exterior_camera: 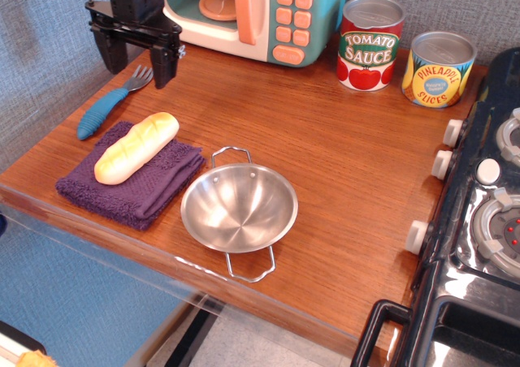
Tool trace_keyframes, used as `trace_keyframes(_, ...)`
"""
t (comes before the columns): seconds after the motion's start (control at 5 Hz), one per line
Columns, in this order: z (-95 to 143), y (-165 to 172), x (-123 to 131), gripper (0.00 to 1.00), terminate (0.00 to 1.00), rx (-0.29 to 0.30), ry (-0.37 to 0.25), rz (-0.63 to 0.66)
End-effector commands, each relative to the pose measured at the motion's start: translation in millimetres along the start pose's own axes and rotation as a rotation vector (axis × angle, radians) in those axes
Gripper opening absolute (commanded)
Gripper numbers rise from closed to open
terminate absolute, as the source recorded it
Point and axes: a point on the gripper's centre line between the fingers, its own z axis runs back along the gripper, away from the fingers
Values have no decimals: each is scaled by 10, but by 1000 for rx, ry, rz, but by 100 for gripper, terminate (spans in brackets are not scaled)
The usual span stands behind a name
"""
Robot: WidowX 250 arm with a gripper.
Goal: Move the spoon to the middle left table corner
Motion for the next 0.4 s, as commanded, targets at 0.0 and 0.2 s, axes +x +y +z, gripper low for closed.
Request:
trace_keyframes(0.0, 392, -23, -79, 100, 0, 43, -59, -4)
trace_keyframes(0.2, 392, -23, -79, 100, 100, 43, -59, -4)
